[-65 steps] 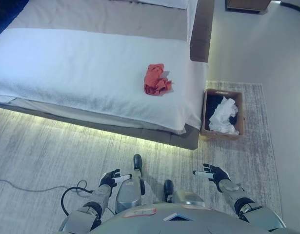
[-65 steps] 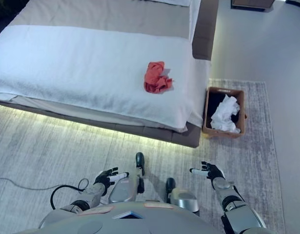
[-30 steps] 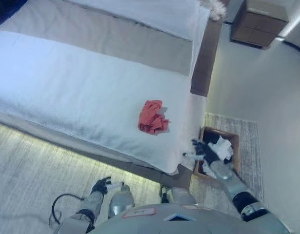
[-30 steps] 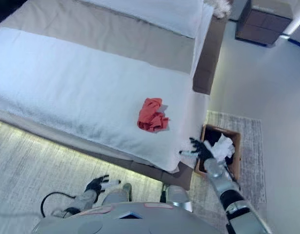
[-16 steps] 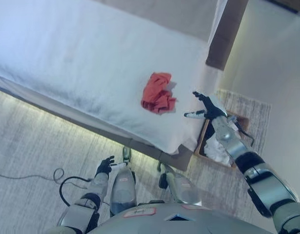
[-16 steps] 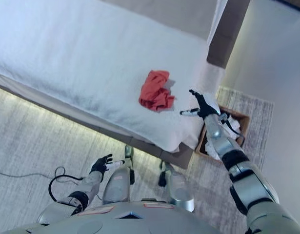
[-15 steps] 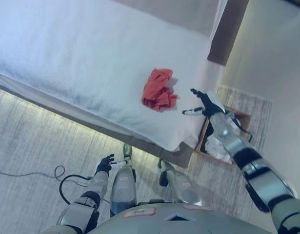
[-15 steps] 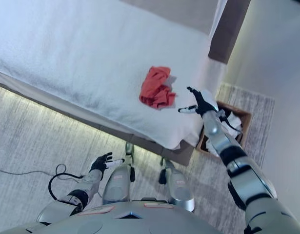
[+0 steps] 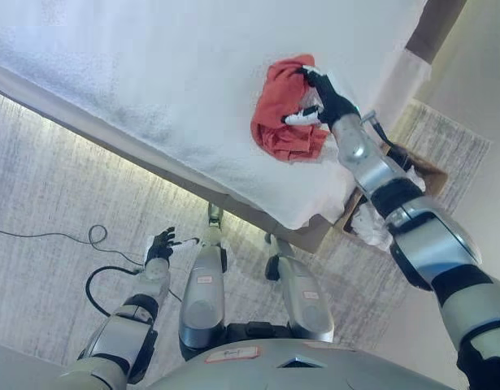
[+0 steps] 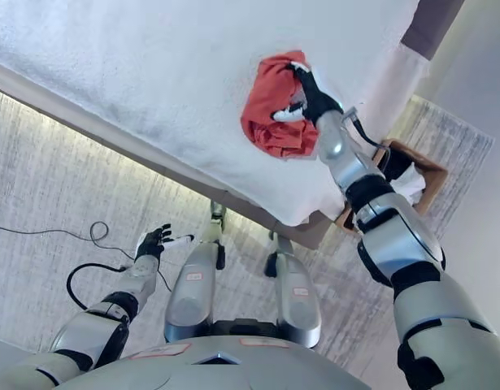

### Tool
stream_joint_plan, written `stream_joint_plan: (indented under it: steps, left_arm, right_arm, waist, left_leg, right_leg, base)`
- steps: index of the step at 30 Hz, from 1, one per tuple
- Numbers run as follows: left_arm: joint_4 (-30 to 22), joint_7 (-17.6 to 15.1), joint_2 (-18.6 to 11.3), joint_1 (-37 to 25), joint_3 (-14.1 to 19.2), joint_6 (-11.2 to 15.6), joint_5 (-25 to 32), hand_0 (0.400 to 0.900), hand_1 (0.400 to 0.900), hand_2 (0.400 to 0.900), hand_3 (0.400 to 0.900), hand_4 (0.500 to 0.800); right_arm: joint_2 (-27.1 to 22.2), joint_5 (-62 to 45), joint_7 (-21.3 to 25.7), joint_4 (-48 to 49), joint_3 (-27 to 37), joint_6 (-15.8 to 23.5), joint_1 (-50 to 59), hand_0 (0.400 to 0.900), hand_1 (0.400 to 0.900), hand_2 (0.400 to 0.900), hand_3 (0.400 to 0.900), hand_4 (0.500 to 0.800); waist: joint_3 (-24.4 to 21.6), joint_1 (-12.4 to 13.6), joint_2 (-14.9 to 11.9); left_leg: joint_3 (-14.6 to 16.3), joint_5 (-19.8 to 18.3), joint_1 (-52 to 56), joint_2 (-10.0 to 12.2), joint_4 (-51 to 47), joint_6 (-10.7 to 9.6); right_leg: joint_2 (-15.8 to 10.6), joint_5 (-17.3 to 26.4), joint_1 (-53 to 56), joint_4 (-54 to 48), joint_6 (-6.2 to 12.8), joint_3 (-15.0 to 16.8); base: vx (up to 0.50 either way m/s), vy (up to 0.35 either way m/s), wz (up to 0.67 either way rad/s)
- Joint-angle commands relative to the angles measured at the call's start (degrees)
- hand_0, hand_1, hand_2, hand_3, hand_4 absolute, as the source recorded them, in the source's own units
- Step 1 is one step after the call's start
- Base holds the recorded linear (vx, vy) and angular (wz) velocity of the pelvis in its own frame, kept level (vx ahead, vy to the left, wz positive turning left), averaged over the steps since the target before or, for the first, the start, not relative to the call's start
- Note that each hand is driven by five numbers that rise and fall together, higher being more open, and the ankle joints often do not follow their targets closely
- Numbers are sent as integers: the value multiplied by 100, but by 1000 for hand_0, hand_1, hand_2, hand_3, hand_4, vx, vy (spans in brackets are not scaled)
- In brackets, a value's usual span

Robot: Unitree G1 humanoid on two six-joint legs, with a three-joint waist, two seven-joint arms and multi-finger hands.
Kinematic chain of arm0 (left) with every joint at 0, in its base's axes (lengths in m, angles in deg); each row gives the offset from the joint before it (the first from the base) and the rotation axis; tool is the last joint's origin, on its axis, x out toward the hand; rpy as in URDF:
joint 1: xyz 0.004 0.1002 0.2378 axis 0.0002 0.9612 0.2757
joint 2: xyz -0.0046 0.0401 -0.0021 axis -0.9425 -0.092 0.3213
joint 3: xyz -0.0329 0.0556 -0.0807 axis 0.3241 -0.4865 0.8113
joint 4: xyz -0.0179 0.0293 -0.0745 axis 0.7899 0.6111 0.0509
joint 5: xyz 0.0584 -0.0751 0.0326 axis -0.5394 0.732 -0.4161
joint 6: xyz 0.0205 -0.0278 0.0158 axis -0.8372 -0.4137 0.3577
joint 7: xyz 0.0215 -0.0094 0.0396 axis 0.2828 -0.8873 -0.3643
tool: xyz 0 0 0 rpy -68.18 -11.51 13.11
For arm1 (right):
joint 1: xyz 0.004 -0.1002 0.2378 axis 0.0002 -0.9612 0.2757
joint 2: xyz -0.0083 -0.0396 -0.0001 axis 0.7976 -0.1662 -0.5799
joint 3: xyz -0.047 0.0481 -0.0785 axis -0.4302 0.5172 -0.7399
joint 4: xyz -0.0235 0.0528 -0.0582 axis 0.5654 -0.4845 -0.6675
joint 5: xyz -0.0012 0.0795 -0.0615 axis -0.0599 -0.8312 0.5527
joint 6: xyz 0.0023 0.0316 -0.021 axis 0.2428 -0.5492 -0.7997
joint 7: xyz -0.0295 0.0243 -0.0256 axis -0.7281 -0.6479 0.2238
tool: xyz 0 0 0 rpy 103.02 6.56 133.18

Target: Put the clothes on the bed into the basket.

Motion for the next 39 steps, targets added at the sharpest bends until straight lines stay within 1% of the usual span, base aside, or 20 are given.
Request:
stream_joint_plan:
  steps: [1,5,8,9,10,17,31,35,38,39]
  left_arm:
    - [209,-121,-242,125,-151,28,141,900,900,900,900,800]
    - [240,-100,-289,97,-208,6,104,900,900,900,900,800]
    - [234,-116,-323,80,-212,-8,116,900,900,900,900,800]
    - [236,-116,-331,88,-216,-6,110,900,900,900,900,800]
    - [232,-117,-338,72,-228,-7,99,900,900,900,900,800]
    - [258,-148,-381,50,-270,-12,52,900,900,900,900,800]
    - [260,-187,-369,111,-281,-18,5,900,900,900,900,800]
    - [338,-190,-382,148,-177,-44,-28,900,900,900,900,800]
    - [340,-156,-407,245,-58,-62,-79,900,900,900,900,800]
    - [339,-156,-407,246,-60,-62,-79,900,900,900,900,800]
  right_arm:
    - [141,-325,156,-101,-197,258,658,900,900,900,900,800]
    - [355,-462,-31,-244,-387,236,889,900,900,900,900,800]
    - [474,-585,-85,-392,-399,224,922,900,900,900,900,800]
    - [500,-610,-101,-419,-390,214,929,490,490,490,490,554]
    - [520,-619,-115,-461,-394,211,909,400,400,400,400,500]
    - [653,-749,-104,-575,-309,243,811,400,400,400,400,500]
    - [707,-890,-7,-595,-159,280,638,400,400,400,400,500]
    - [580,-958,-12,-329,-53,314,361,400,400,400,400,500]
    - [262,-934,-27,106,97,341,-55,400,400,400,400,500]
    - [260,-934,-27,110,98,338,-59,400,400,400,400,500]
  waist:
    - [-82,107,-191]
    - [-30,128,-220]
    - [-2,137,-233]
    - [1,138,-232]
    - [6,141,-232]
    - [20,142,-244]
    - [32,166,-245]
    - [-40,125,-280]
    - [-163,63,-327]
    - [-160,67,-327]
  left_leg:
    - [-177,-475,-398,-15,521,-70]
    - [-214,-479,-452,-17,548,-70]
    - [-244,-486,-478,-24,569,-68]
    - [-249,-487,-474,-27,567,-66]
    - [-250,-489,-473,-31,561,-62]
    - [-290,-479,-444,-43,533,-61]
    - [-333,-459,-328,-53,466,-53]
    - [-327,-484,-212,-35,459,-47]
    - [-304,-538,-40,-25,443,-40]
    - [-302,-538,-33,-25,441,-40]
  right_leg:
    - [-272,-100,-125,118,369,296]
    - [-261,-96,-160,111,365,289]
    - [-252,-102,-164,115,363,286]
    - [-250,-102,-164,118,362,287]
    - [-248,-105,-172,121,361,284]
    - [-242,-81,-156,91,366,280]
    - [-234,-83,-83,99,374,237]
    - [-235,-113,20,129,374,232]
    - [-235,-163,160,174,387,232]
    - [-235,-163,166,173,387,234]
  base:
    - [-1,-13,4]
    - [7,-5,2]
    - [10,-10,4]
    - [3,-8,4]
    - [4,-7,4]
    - [0,0,0]
    - [-4,-4,2]
    - [0,0,0]
    - [23,-4,-3]
    - [23,1,-7]
